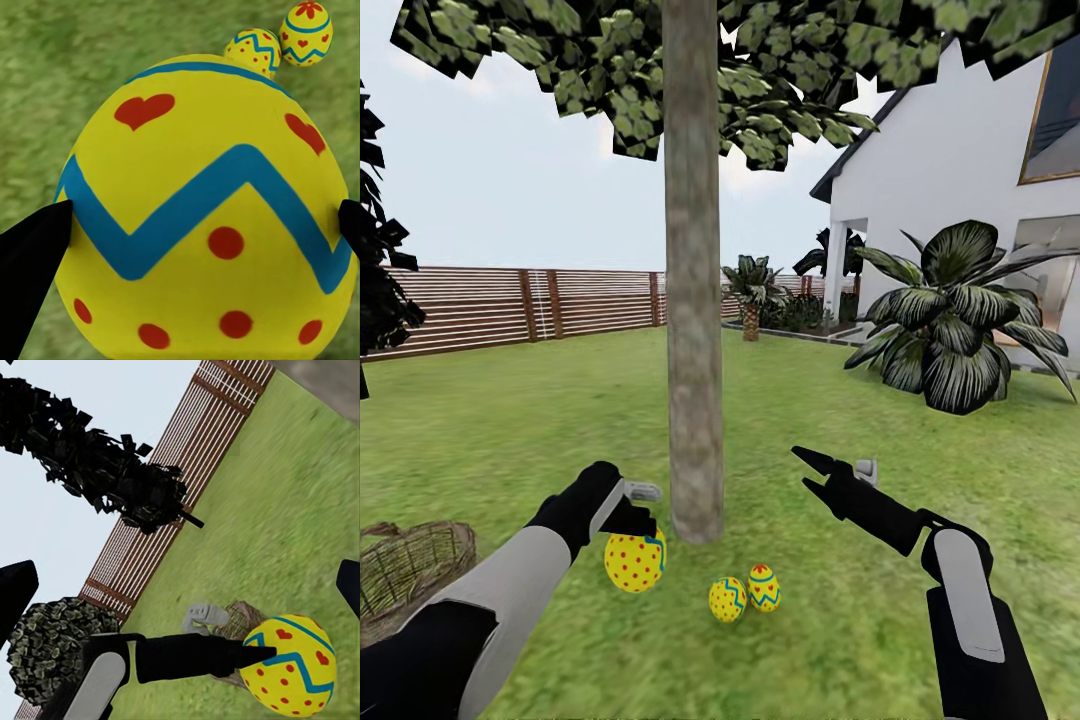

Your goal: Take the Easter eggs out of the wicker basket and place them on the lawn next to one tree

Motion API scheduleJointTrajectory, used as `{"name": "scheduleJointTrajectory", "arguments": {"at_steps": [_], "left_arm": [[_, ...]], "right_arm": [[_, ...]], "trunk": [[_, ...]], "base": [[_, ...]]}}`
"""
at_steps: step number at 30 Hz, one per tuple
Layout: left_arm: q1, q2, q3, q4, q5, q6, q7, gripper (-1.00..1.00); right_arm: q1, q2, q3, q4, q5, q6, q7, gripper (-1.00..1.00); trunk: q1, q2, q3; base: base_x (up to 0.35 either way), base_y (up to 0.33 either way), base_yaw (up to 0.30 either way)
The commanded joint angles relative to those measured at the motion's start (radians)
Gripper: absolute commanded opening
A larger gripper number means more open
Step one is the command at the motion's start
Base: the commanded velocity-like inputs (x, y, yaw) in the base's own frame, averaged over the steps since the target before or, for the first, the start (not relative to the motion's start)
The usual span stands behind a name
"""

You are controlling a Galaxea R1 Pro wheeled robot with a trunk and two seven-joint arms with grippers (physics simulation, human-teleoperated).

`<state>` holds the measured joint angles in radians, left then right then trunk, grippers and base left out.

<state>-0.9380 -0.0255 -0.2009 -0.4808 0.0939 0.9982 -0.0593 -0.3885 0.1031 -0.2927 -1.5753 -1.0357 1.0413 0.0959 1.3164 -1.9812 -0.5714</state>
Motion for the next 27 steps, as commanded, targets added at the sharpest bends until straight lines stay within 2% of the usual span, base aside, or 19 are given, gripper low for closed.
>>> {"name": "scheduleJointTrajectory", "arguments": {"at_steps": [1, 27], "left_arm": [[-0.001, 0.000, -0.007, -0.001, 0.008, 0.003, 0.004, -1.00], [-0.001, -0.004, -0.011, -0.001, 0.007, -0.005, 0.006, -1.00]], "right_arm": [[-0.001, 0.001, -0.002, 0.000, 0.010, 0.006, 0.010, 1.00], [-0.001, 0.000, -0.005, 0.001, 0.008, 0.006, 0.011, 1.00]], "trunk": [[0.004, -0.008, -0.004], [0.103, -0.190, -0.086]], "base": [[0.000, 0.000, 0.000], [0.000, 0.000, 0.000]]}}
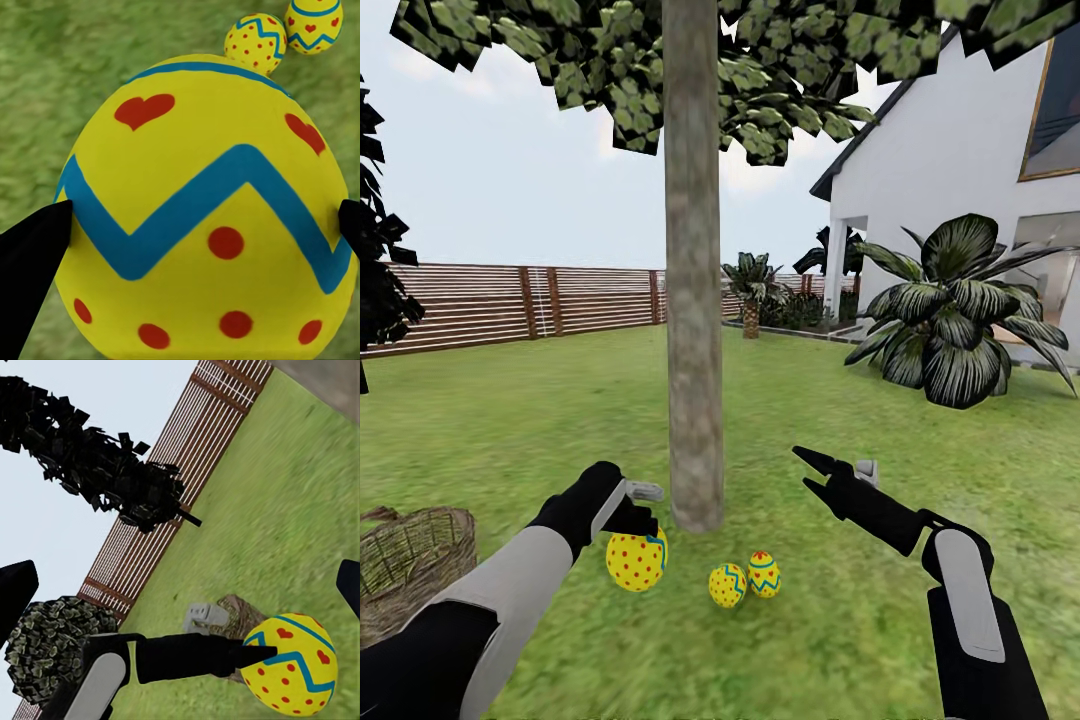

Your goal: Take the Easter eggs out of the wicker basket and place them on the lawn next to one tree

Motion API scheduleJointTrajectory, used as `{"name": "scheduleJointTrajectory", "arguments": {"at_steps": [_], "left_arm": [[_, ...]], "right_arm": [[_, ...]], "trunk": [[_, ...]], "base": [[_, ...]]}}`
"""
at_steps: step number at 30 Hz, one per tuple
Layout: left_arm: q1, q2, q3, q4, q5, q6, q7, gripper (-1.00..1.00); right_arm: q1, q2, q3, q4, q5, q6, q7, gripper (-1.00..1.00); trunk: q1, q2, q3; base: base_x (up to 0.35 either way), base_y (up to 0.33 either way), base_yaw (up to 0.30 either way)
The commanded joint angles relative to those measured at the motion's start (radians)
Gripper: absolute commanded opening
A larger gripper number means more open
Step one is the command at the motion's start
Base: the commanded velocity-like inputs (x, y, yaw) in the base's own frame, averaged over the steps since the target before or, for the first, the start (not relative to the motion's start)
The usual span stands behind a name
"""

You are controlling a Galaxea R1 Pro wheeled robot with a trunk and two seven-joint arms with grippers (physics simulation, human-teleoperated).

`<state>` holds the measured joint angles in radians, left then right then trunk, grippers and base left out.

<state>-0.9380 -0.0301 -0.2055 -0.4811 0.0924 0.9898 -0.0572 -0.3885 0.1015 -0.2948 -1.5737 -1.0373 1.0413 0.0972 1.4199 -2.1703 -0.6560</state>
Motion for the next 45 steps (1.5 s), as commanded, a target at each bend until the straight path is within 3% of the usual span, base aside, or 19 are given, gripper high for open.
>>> {"name": "scheduleJointTrajectory", "arguments": {"at_steps": [1, 31, 45], "left_arm": [[-0.001, 0.001, -0.006, -0.001, 0.009, 0.003, 0.004, -1.00], [-0.001, 0.001, -0.008, -0.004, 0.009, -0.023, 0.005, -1.00], [-0.001, 0.001, -0.008, -0.004, 0.007, -0.111, 0.011, -1.00]], "right_arm": [[-0.001, 0.001, -0.003, 0.000, 0.009, 0.006, 0.010, 1.00], [-0.001, 0.003, -0.001, 0.000, 0.009, 0.006, 0.010, 1.00], [-0.001, 0.001, -0.002, 0.000, 0.008, 0.006, 0.010, 1.00]], "trunk": [[0.004, -0.008, -0.004], [0.119, -0.218, -0.098], [0.172, -0.316, -0.142]], "base": [[0.000, 0.000, 0.000], [0.000, 0.000, 0.000], [0.000, 0.000, 0.000]]}}
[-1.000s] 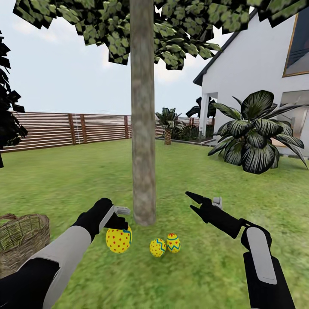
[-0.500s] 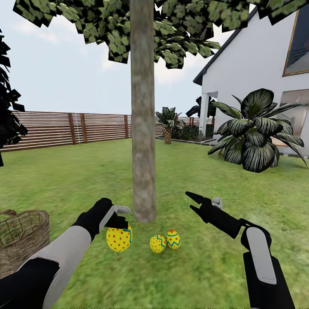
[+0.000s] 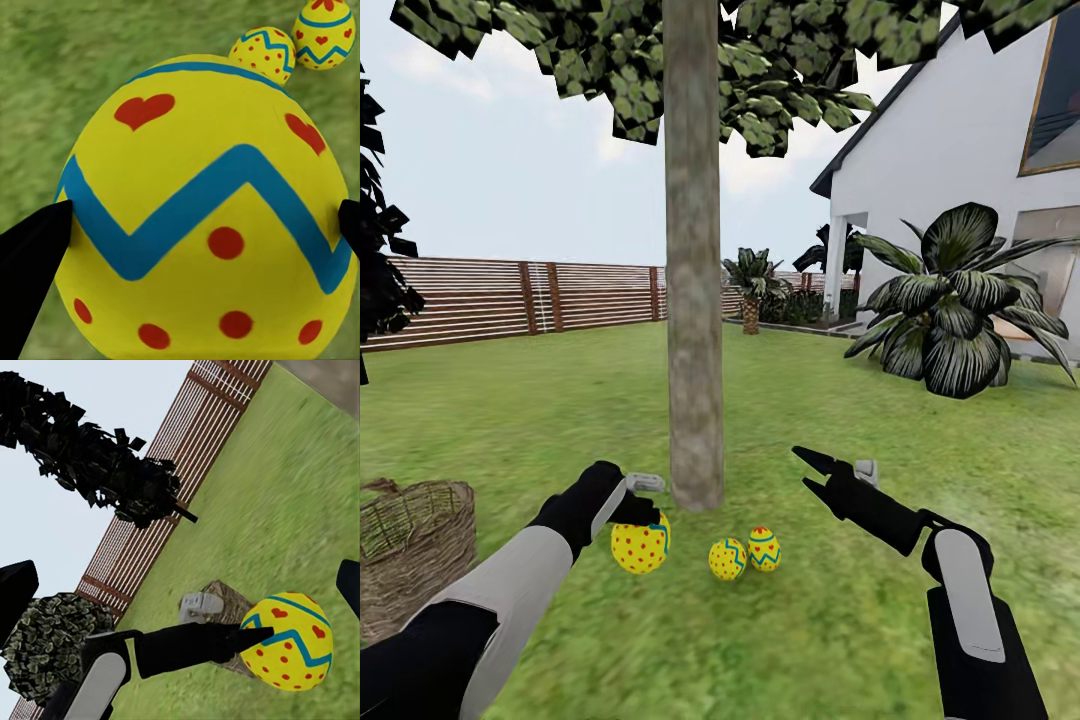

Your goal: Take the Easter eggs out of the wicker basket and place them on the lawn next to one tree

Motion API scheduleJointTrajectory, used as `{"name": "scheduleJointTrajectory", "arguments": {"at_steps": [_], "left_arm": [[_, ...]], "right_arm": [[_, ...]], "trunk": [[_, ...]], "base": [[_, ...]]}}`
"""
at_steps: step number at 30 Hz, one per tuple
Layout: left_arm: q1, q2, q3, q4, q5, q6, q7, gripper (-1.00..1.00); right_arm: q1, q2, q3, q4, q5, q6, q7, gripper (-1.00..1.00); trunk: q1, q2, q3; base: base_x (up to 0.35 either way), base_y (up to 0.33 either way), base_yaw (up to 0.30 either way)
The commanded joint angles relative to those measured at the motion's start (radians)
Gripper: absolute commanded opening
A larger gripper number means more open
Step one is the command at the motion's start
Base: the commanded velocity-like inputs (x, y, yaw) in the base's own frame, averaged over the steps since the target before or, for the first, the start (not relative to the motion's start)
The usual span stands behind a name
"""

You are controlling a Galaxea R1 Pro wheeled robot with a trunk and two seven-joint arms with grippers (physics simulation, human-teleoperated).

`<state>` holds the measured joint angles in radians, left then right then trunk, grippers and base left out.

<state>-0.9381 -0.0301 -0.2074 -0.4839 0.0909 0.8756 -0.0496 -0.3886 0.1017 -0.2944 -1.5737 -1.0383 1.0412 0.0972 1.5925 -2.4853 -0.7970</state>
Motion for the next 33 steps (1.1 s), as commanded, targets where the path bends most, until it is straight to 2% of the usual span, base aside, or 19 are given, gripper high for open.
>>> {"name": "scheduleJointTrajectory", "arguments": {"at_steps": [1, 6, 17, 23, 33], "left_arm": [[-0.001, 0.001, -0.006, 0.000, 0.009, -0.003, 0.004, -1.00], [-0.001, 0.001, -0.006, 0.000, 0.009, -0.030, 0.005, -1.00], [0.000, 0.002, -0.006, 0.002, 0.005, -0.165, 0.007, -1.00], [0.001, 0.002, -0.006, 0.002, 0.004, -0.213, 0.007, -1.00], [0.001, 0.002, -0.007, 0.002, 0.004, -0.231, 0.007, -1.00]], "right_arm": [[-0.001, 0.001, -0.002, 0.000, 0.009, 0.006, 0.010, 1.00], [-0.001, 0.001, -0.003, 0.000, 0.008, 0.006, 0.010, 1.00], [-0.001, 0.001, -0.003, 0.000, 0.007, 0.006, 0.011, 1.00], [-0.001, 0.001, -0.003, 0.000, 0.006, 0.006, 0.011, 1.00], [-0.001, 0.001, -0.003, 0.000, 0.006, 0.006, 0.010, 1.00]], "trunk": [[0.004, -0.008, -0.004], [0.009, -0.016, -0.023], [0.014, -0.018, -0.066], [0.017, -0.020, -0.089], [0.021, -0.022, -0.127]], "base": [[0.000, 0.000, 0.000], [0.000, 0.000, 0.000], [0.000, 0.000, 0.000], [0.000, 0.000, 0.000], [0.000, 0.000, -0.010]]}}
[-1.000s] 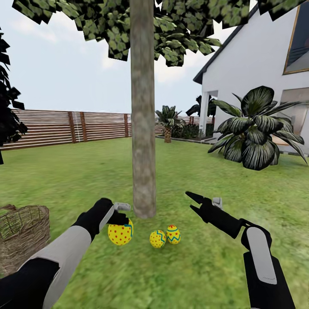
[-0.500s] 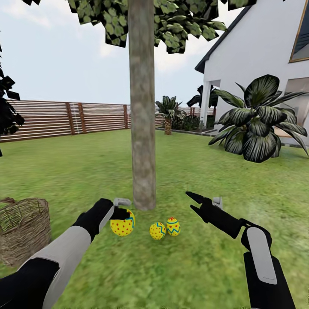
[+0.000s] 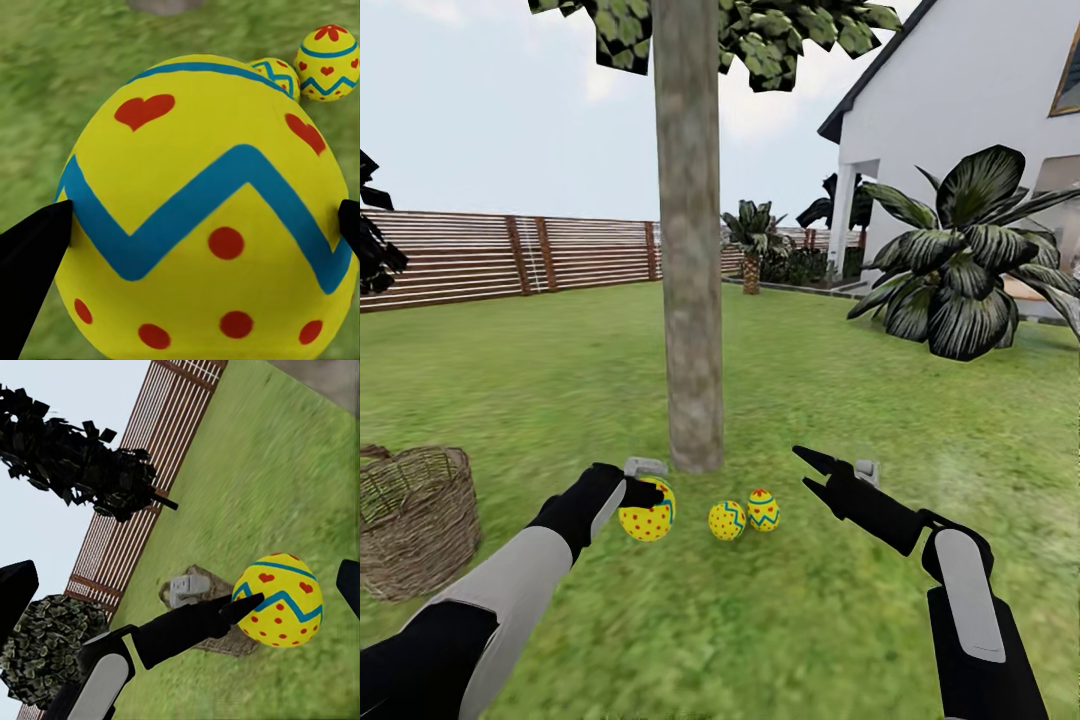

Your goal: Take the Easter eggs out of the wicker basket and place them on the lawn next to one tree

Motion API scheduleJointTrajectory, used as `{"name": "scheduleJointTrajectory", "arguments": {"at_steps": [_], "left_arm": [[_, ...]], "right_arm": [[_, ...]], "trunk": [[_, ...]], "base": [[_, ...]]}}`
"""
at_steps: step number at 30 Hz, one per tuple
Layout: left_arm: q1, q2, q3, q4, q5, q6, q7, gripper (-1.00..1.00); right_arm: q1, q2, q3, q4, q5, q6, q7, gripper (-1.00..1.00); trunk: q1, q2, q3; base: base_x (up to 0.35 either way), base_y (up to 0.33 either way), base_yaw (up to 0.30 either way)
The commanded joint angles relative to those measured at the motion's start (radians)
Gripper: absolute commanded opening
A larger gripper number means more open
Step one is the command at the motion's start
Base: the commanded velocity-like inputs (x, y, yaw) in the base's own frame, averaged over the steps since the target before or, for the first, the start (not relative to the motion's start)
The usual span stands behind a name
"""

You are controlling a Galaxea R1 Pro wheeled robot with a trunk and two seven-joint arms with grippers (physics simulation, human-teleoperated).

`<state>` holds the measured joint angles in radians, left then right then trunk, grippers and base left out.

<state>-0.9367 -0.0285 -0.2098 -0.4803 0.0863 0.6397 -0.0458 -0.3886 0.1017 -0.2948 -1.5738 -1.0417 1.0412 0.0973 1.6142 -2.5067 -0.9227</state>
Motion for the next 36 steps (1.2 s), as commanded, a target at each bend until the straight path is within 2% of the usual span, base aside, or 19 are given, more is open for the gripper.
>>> {"name": "scheduleJointTrajectory", "arguments": {"at_steps": [1, 5, 13, 28, 36], "left_arm": [[-0.001, 0.001, -0.005, -0.001, 0.009, 0.005, 0.003, -1.00], [-0.001, 0.001, -0.005, -0.001, 0.009, 0.005, 0.003, -1.00], [-0.001, 0.001, -0.005, -0.001, 0.009, 0.005, 0.003, -1.00], [-0.001, 0.001, -0.005, -0.001, 0.007, 0.006, 0.003, -1.00], [-0.001, 0.001, -0.005, -0.001, 0.007, 0.005, 0.003, -1.00]], "right_arm": [[-0.001, 0.001, -0.003, 0.000, 0.009, 0.006, 0.010, 1.00], [-0.001, 0.001, -0.003, 0.000, 0.009, 0.006, 0.011, 1.00], [-0.001, 0.001, -0.003, -0.002, 0.009, 0.006, 0.011, 1.00], [-0.001, 0.001, -0.003, -0.002, 0.009, 0.006, 0.012, 1.00], [-0.001, 0.002, -0.002, -0.002, 0.009, 0.006, 0.012, 1.00]], "trunk": [[0.000, -0.001, -0.004], [0.002, -0.002, -0.016], [0.002, -0.002, -0.013], [0.002, -0.002, -0.013], [0.002, -0.002, -0.013]], "base": [[0.000, 0.000, -0.141], [0.000, 0.000, -0.186], [0.018, 0.000, -0.056], [0.298, 0.000, -0.001], [0.056, 0.000, 0.000]]}}
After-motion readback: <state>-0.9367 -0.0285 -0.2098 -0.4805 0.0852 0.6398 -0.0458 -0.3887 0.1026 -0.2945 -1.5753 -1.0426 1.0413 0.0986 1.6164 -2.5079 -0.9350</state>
